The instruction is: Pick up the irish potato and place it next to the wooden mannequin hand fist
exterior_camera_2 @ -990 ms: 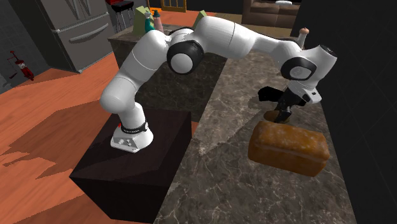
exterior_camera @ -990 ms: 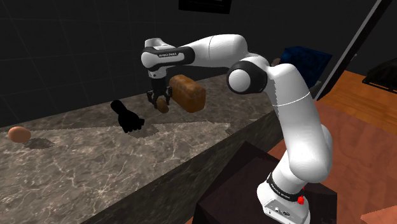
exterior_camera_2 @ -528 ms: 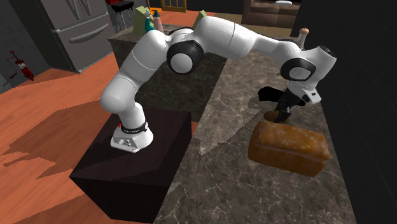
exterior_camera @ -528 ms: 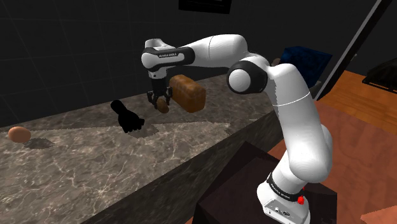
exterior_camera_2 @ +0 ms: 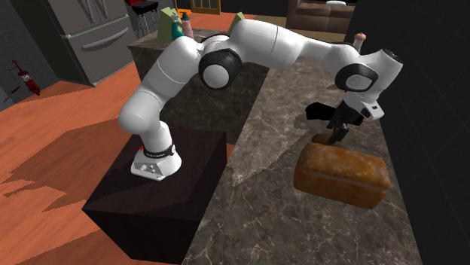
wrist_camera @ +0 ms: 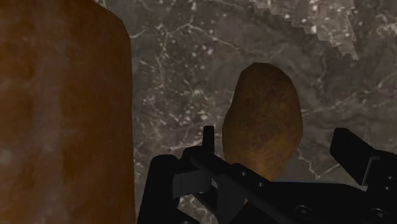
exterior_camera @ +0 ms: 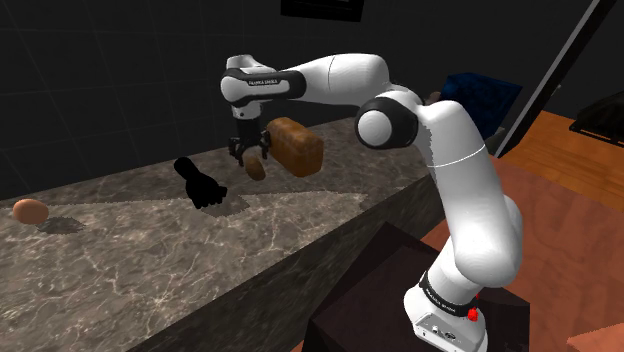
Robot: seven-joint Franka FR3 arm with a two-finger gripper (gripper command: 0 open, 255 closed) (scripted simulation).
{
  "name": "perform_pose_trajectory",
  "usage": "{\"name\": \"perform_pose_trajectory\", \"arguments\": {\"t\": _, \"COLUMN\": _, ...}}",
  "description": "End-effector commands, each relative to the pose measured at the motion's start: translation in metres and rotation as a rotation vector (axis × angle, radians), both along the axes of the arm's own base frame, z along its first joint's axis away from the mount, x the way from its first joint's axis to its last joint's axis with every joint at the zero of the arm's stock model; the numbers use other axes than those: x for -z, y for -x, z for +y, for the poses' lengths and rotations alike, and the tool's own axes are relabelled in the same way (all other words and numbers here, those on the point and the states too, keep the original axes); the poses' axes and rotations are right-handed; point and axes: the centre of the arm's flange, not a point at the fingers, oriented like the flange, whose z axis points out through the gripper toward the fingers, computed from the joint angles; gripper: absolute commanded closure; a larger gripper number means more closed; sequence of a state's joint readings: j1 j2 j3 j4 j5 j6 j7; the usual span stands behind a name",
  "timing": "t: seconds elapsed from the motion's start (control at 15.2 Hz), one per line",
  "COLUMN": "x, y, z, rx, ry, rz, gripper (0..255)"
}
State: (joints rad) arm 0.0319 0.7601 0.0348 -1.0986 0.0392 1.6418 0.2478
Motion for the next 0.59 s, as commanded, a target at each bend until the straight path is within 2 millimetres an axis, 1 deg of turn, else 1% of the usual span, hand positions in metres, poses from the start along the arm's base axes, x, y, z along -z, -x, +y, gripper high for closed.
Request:
{"name": "perform_pose_trajectory", "arguments": {"t": 0.0, "x": -0.024, "y": -0.004, "z": -0.002, "rx": 0.000, "ry": 0.000, "rz": 0.001, "gripper": 0}}
{"name": "perform_pose_trajectory", "arguments": {"t": 0.07, "x": -0.034, "y": -0.006, "z": -0.003, "rx": 0.000, "ry": 0.000, "rz": 0.001, "gripper": 0}}
{"name": "perform_pose_trajectory", "arguments": {"t": 0.53, "x": -0.034, "y": -0.006, "z": -0.003, "rx": 0.000, "ry": 0.000, "rz": 0.001, "gripper": 0}}
